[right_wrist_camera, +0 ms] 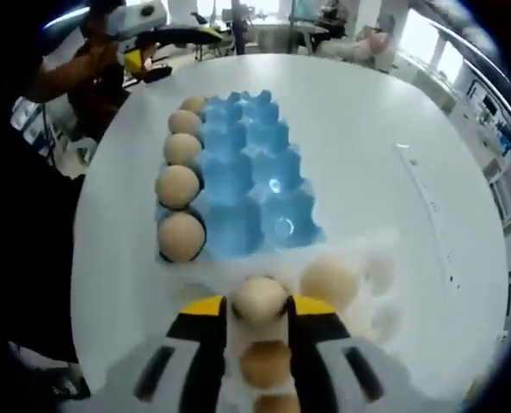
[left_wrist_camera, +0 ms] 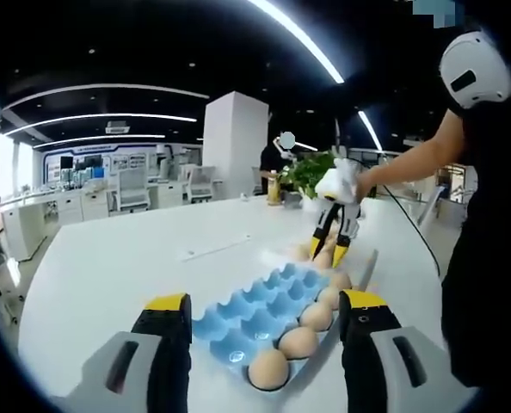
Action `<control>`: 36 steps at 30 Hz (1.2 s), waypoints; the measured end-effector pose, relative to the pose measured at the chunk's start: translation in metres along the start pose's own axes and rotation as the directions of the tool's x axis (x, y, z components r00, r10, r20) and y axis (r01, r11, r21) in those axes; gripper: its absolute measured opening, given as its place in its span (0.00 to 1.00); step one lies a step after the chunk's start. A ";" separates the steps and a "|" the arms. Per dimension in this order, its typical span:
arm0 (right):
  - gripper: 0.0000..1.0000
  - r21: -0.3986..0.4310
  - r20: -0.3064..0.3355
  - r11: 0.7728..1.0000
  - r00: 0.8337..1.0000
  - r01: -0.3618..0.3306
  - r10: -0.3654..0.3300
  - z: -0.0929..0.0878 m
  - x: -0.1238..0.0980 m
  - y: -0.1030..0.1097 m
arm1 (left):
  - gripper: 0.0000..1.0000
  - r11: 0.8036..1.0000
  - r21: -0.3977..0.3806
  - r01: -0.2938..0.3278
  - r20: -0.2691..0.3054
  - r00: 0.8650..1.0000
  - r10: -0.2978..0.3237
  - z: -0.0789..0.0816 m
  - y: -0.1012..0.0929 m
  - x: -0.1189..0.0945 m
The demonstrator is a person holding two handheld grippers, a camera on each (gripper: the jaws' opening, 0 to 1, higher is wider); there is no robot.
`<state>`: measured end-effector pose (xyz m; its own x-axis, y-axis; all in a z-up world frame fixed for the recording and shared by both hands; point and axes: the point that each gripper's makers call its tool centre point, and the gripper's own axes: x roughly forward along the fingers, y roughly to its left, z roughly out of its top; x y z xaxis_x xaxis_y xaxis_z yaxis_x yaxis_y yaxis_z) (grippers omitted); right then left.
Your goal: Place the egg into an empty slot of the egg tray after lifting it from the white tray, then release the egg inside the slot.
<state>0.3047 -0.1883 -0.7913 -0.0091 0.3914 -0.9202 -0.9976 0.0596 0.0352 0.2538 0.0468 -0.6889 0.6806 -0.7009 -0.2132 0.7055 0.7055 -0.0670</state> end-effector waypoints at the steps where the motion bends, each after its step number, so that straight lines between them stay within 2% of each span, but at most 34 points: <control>1: 0.29 -0.016 -0.010 1.000 1.000 -0.015 0.015 0.000 0.001 0.000 | 0.70 1.000 0.001 -0.001 0.001 1.000 0.001 0.001 0.000 0.000; 10: 0.30 -0.055 -0.063 0.997 0.997 -0.052 0.049 0.000 0.004 0.001 | 0.69 1.000 0.011 0.009 0.002 1.000 -0.009 0.004 -0.003 0.007; 17: 0.29 -0.021 -0.056 0.999 0.998 -0.036 0.034 -0.001 0.005 0.000 | 0.69 1.000 0.020 0.010 0.002 1.000 -0.010 0.007 -0.003 0.007; 18: 0.28 0.029 -0.061 0.999 0.998 -0.015 0.017 -0.001 0.005 -0.001 | 0.69 1.000 0.020 0.011 0.004 1.000 -0.011 0.007 -0.003 0.007; 19: 0.28 0.041 -0.063 0.999 0.998 -0.013 0.016 -0.001 0.004 -0.001 | 0.68 1.000 0.020 0.011 0.005 1.000 -0.011 0.007 -0.003 0.007; 20: 0.27 0.003 -0.062 1.000 0.998 -0.019 0.020 -0.001 0.004 0.000 | 0.68 1.000 0.020 0.011 0.003 1.000 -0.012 0.006 -0.003 0.006; 22: 0.26 0.015 -0.051 1.000 0.999 -0.005 0.006 -0.001 0.003 -0.001 | 0.68 1.000 0.019 0.014 -0.001 1.000 -0.014 0.005 -0.003 0.006; 26: 0.25 -0.015 -0.011 1.000 1.000 0.012 -0.012 -0.001 0.000 0.000 | 0.70 1.000 0.012 0.015 -0.010 1.000 -0.015 0.001 -0.002 0.005; 30: 0.25 -0.019 0.020 0.999 0.999 0.029 -0.029 0.001 -0.004 0.000 | 0.80 1.000 -0.003 0.002 -0.047 0.999 -0.002 -0.008 0.006 0.005; 36: 0.25 -0.007 0.063 1.000 0.998 0.027 -0.027 0.005 -0.013 0.000 | 0.87 1.000 -0.011 -0.014 -0.042 0.999 0.014 -0.008 0.011 0.008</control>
<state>0.3050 -0.1891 -0.7774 0.0220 0.4468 -0.8944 -0.9980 0.0636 0.0073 0.2652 0.0500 -0.6991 0.6813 -0.6862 -0.2551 0.6936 0.7165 -0.0748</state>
